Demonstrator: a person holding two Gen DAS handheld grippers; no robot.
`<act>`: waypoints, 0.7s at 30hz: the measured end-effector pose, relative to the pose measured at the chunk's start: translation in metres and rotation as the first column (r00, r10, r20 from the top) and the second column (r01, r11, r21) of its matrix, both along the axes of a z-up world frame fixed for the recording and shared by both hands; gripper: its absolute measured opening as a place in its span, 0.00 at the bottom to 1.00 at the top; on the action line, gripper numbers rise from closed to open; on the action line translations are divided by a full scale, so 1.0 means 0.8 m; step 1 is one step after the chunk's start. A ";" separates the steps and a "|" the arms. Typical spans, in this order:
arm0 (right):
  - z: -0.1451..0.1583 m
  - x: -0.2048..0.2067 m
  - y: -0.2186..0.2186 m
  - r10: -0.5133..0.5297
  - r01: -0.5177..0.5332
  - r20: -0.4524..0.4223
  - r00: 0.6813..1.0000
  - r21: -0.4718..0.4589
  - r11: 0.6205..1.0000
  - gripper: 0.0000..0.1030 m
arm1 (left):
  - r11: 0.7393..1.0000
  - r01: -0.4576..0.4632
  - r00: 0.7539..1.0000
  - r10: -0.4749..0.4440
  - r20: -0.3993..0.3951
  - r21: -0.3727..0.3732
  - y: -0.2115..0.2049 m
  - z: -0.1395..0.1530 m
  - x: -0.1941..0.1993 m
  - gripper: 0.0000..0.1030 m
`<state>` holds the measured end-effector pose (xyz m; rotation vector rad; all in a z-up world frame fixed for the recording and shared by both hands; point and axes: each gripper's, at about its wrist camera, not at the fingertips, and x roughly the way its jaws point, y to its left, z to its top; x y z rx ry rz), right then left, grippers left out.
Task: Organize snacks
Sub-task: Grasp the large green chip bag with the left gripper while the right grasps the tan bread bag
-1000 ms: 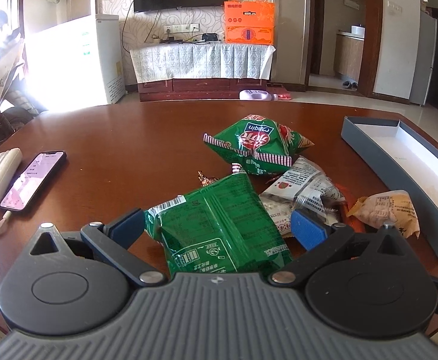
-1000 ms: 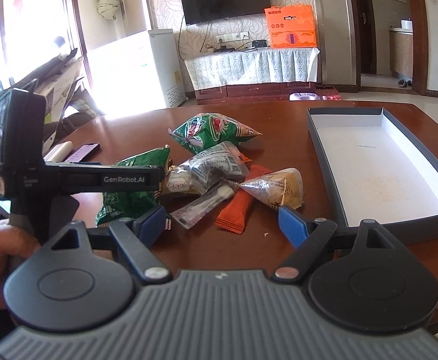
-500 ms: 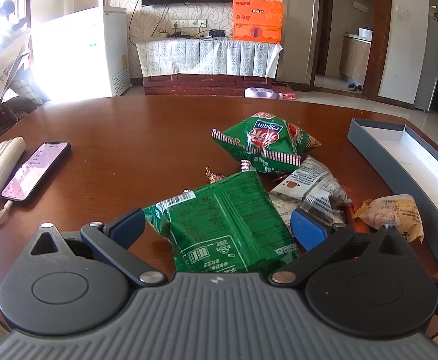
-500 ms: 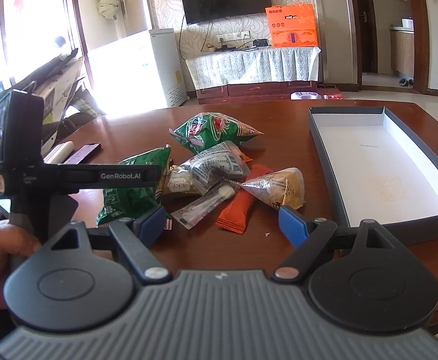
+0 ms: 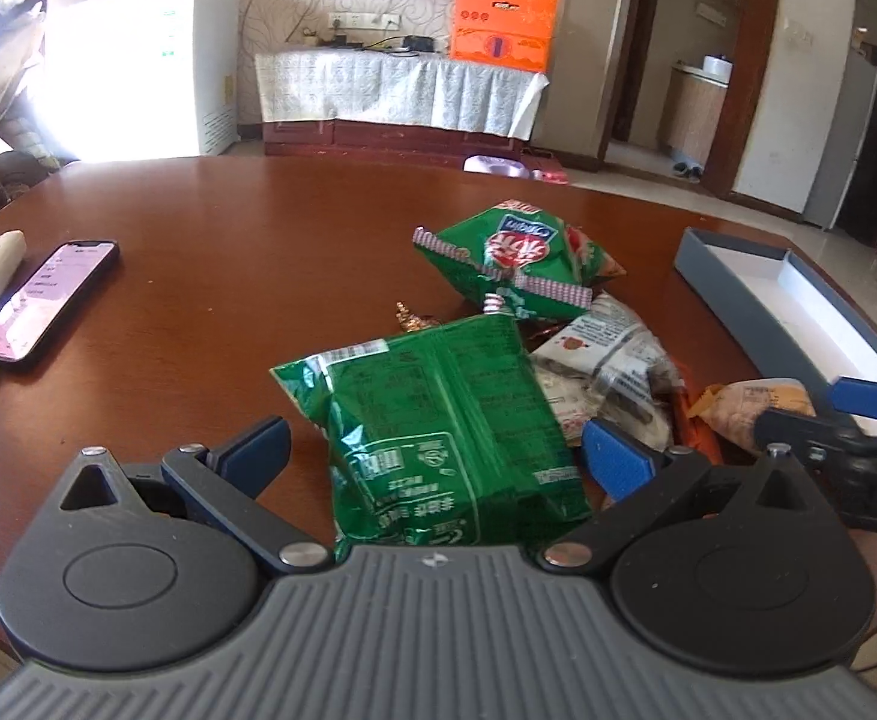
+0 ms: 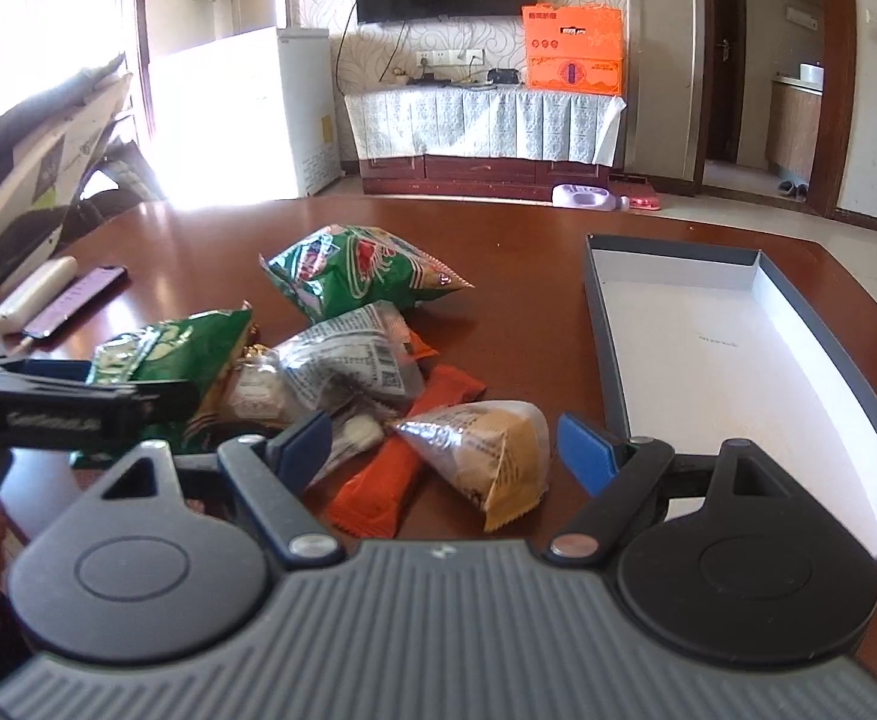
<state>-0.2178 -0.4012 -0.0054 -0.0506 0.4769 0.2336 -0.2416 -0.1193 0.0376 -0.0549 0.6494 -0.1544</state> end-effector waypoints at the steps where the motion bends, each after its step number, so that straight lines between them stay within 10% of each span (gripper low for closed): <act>1: -0.002 0.006 0.002 0.006 -0.006 -0.005 1.000 -0.009 1.000 0.81 | 1.000 0.017 1.000 -0.017 0.011 -0.003 -0.001 0.000 -0.002 1.00; 12: -0.024 0.053 0.011 0.013 -0.021 -0.091 0.996 -0.093 0.995 0.76 | 0.997 0.016 0.999 -0.013 -0.043 0.077 -0.014 -0.017 0.023 1.00; 15: -0.024 0.053 0.009 0.017 -0.026 -0.102 0.995 -0.083 0.996 0.73 | 0.996 0.030 0.998 -0.025 -0.061 0.086 -0.017 -0.021 0.026 0.81; 21: -0.024 0.052 0.005 0.026 -0.031 -0.110 0.994 -0.049 0.998 0.71 | 0.995 0.038 0.998 -0.033 -0.053 0.095 -0.022 -0.023 0.026 0.79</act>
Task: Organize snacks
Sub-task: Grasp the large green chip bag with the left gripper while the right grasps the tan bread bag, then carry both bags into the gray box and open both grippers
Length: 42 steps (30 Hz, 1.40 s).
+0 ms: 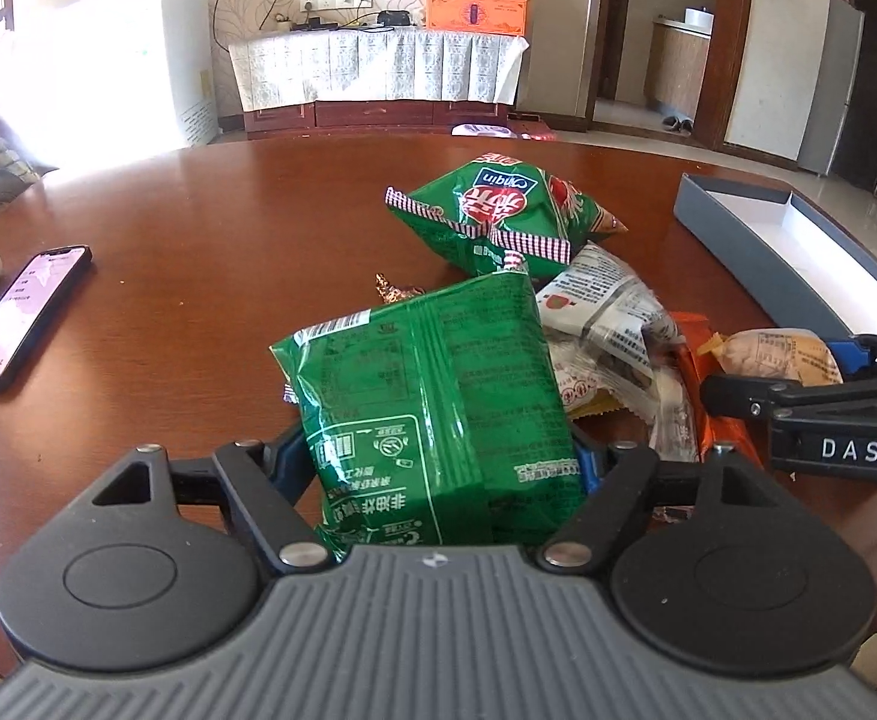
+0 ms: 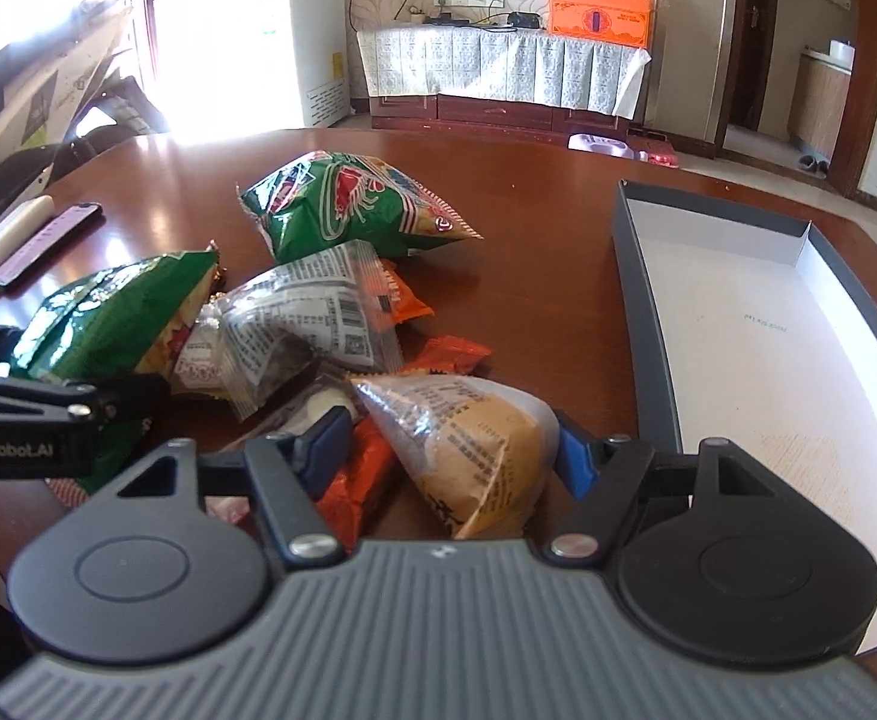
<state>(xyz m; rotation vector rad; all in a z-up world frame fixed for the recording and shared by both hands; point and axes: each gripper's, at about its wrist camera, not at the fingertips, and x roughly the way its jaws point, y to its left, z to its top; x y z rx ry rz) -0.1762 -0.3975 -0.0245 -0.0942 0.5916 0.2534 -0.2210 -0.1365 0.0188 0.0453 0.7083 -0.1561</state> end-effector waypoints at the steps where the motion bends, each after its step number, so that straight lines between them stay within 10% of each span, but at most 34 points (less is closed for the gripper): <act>1: 0.000 0.002 0.000 0.001 -0.001 -0.002 1.000 0.006 1.000 0.71 | 1.000 0.001 1.000 -0.001 0.002 0.001 0.000 0.000 0.000 0.79; 9: 0.007 -0.007 -0.001 0.002 -0.002 0.005 1.000 -0.008 1.000 0.53 | 1.000 0.013 0.998 -0.015 0.054 0.027 -0.006 0.006 -0.010 0.68; 42: 0.073 -0.064 -0.064 -0.092 0.086 0.269 0.959 0.036 0.996 0.52 | 0.985 0.172 0.947 -0.170 0.273 0.018 -0.116 0.053 -0.018 0.66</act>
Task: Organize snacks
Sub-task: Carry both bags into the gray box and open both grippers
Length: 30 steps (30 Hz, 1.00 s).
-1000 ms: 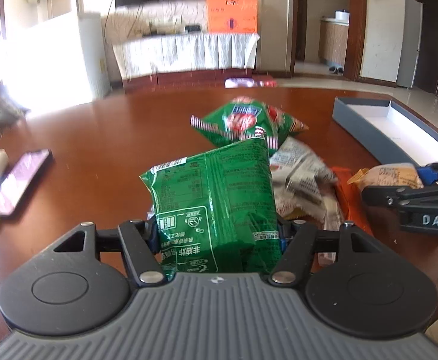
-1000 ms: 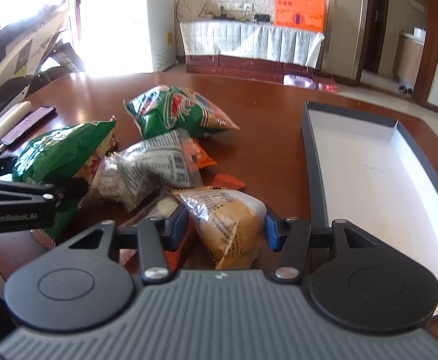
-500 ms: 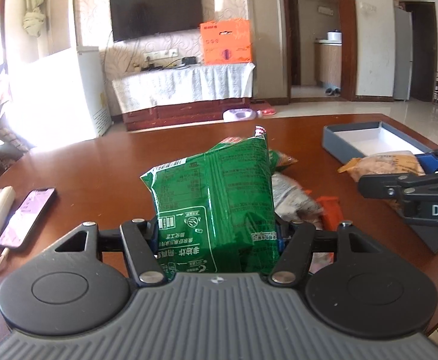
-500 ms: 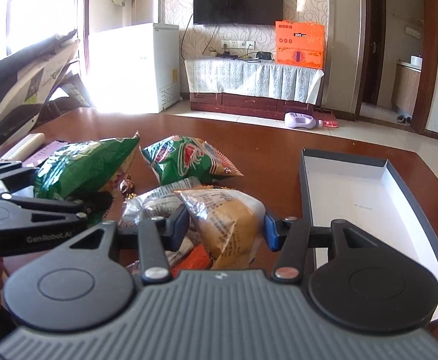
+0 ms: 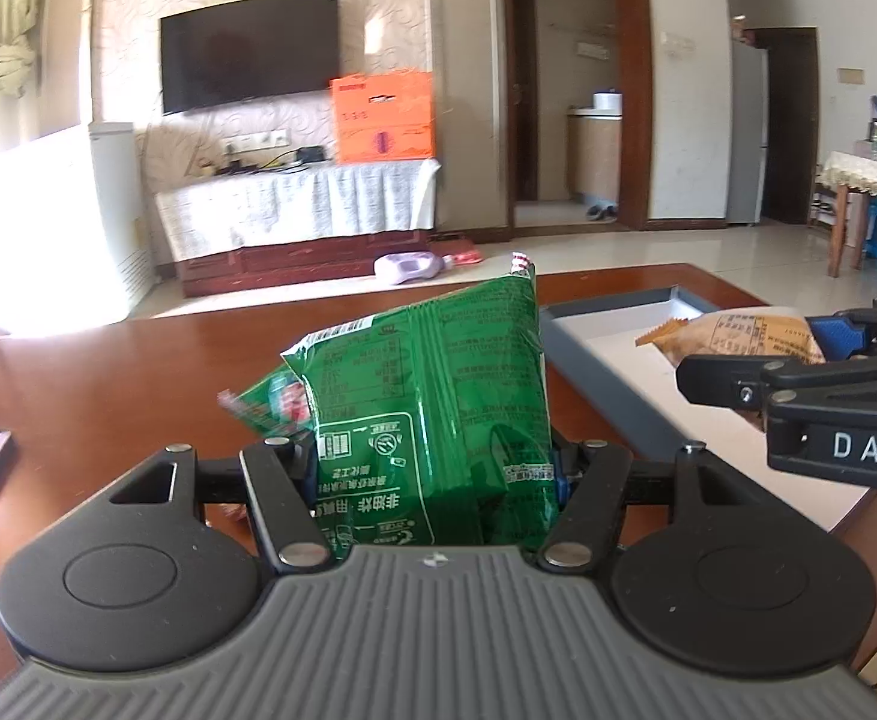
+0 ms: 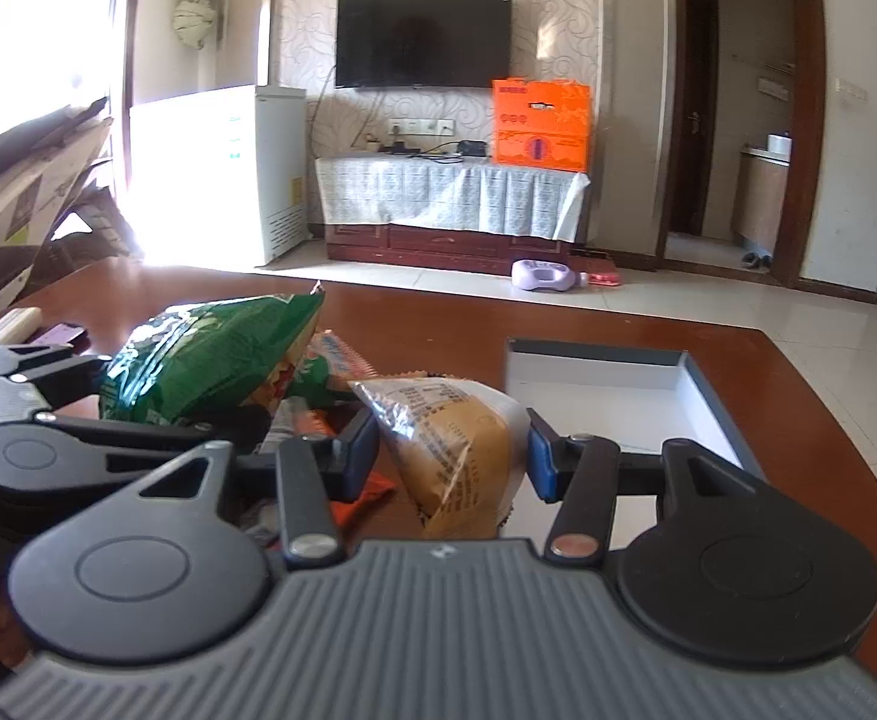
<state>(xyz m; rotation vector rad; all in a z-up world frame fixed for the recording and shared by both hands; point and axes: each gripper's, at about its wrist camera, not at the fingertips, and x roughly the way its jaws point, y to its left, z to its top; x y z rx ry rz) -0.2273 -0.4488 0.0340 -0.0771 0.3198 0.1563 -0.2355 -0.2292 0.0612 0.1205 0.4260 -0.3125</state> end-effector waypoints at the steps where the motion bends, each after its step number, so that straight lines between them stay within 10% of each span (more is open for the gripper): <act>1: -0.001 0.000 -0.007 -0.013 0.013 -0.002 1.000 0.001 1.000 0.52 | 1.000 0.010 1.000 -0.010 0.002 -0.004 -0.009 0.001 0.004 0.66; 30: -0.065 0.071 -0.101 -0.147 0.135 -0.212 0.966 -0.073 0.988 0.52 | 0.978 0.201 0.976 -0.205 -0.071 -0.064 -0.261 -0.051 0.176 0.67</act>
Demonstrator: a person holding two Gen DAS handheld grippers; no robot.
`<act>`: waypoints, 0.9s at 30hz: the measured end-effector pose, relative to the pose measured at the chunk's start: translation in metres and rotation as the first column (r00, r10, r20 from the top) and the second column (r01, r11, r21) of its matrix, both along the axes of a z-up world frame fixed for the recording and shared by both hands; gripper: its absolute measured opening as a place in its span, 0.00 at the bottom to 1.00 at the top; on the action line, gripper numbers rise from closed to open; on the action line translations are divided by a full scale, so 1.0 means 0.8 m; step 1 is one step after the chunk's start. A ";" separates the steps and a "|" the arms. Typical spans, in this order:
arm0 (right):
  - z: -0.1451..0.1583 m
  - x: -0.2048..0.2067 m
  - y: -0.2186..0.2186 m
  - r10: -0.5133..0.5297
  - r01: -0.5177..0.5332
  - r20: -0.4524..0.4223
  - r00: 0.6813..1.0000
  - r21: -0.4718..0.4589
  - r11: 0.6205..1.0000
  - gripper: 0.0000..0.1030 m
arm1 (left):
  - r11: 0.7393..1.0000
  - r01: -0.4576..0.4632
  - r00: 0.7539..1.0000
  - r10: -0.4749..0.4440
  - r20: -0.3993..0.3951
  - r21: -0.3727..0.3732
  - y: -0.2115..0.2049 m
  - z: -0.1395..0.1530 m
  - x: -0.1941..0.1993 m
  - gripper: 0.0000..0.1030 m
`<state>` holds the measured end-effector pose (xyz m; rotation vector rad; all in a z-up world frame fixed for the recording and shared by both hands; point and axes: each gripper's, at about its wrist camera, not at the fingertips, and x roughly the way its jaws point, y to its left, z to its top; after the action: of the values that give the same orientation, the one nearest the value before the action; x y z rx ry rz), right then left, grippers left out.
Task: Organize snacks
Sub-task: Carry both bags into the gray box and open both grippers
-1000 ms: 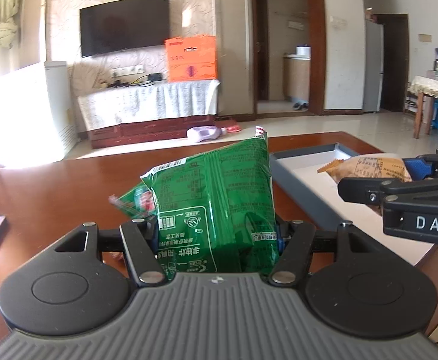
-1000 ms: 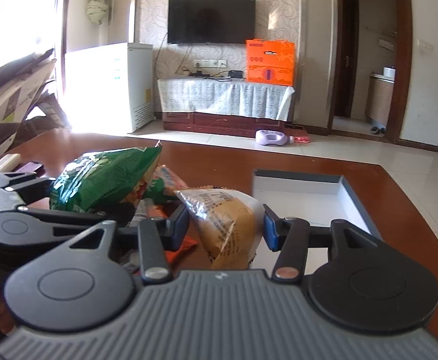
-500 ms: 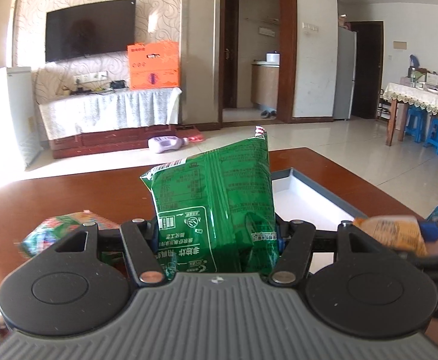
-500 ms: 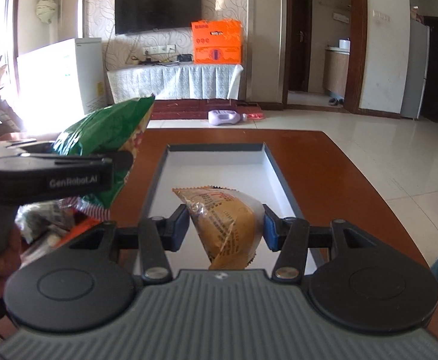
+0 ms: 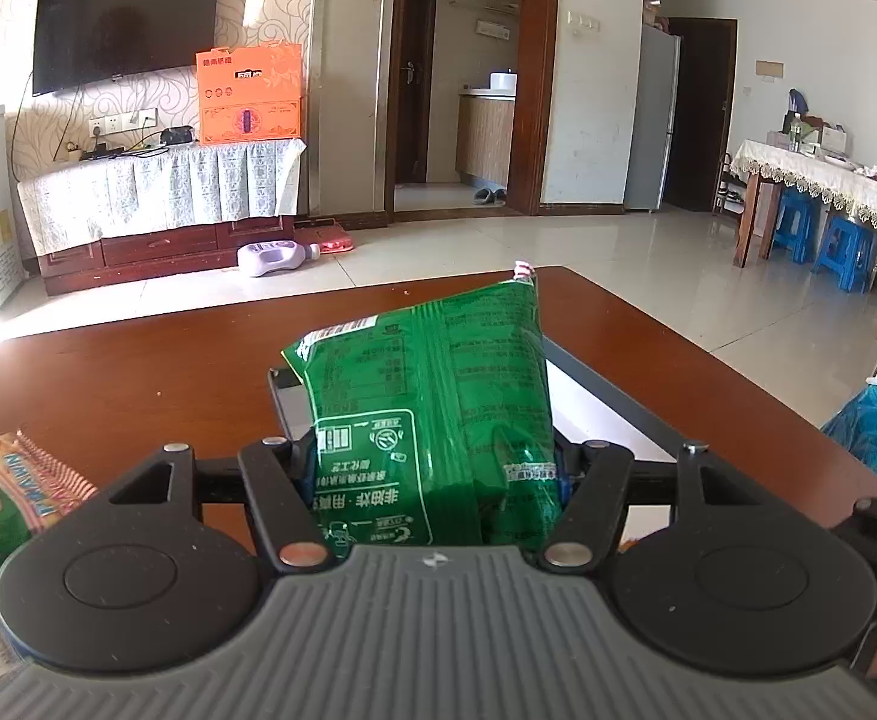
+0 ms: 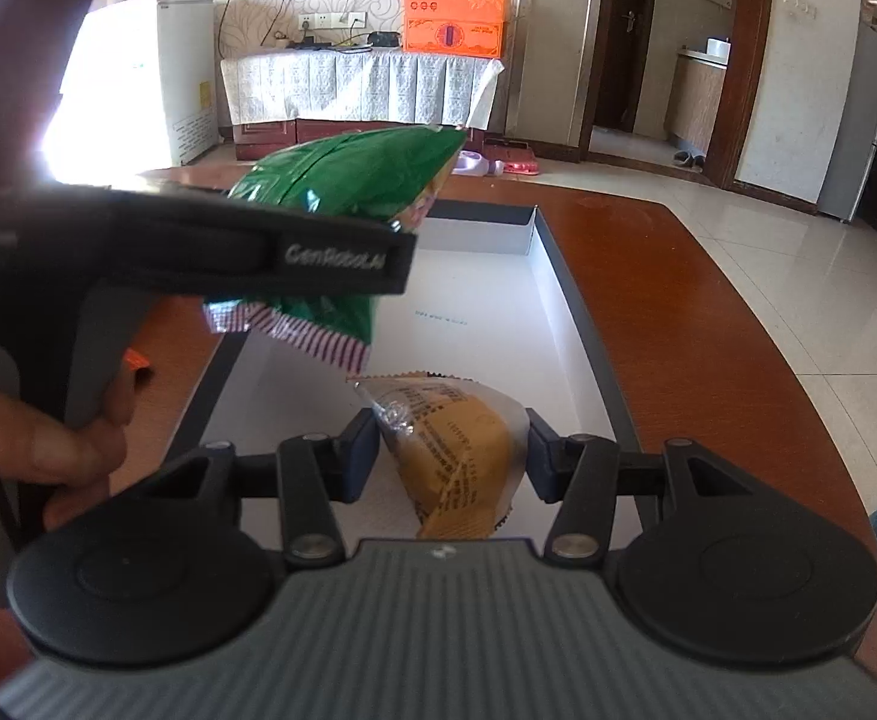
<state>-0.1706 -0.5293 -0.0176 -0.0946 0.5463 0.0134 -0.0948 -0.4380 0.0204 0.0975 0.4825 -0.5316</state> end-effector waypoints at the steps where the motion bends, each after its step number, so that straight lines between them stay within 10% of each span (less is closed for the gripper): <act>1: -0.001 0.002 0.000 0.001 -0.001 -0.005 1.000 -0.003 1.000 0.52 | 1.000 0.006 1.000 -0.006 0.011 0.002 -0.005 -0.001 0.002 0.67; 12: -0.001 0.000 -0.004 -0.013 0.013 -0.016 1.000 0.016 1.000 0.52 | 0.993 0.103 0.991 -0.108 0.081 0.060 -0.028 -0.018 -0.005 0.68; 23: -0.006 -0.005 0.004 -0.022 0.022 -0.010 1.000 -0.018 1.000 0.53 | 0.980 0.171 0.980 -0.180 0.084 0.103 -0.027 -0.031 -0.015 0.97; 27: -0.007 -0.010 0.009 -0.015 0.014 -0.017 1.000 -0.052 0.999 0.72 | 0.978 0.160 0.978 -0.175 0.110 0.132 -0.015 -0.031 -0.054 0.98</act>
<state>-0.1787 -0.5220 -0.0230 -0.1410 0.5651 -0.0143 -0.1377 -0.4503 -0.0042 0.2891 0.3903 -0.6574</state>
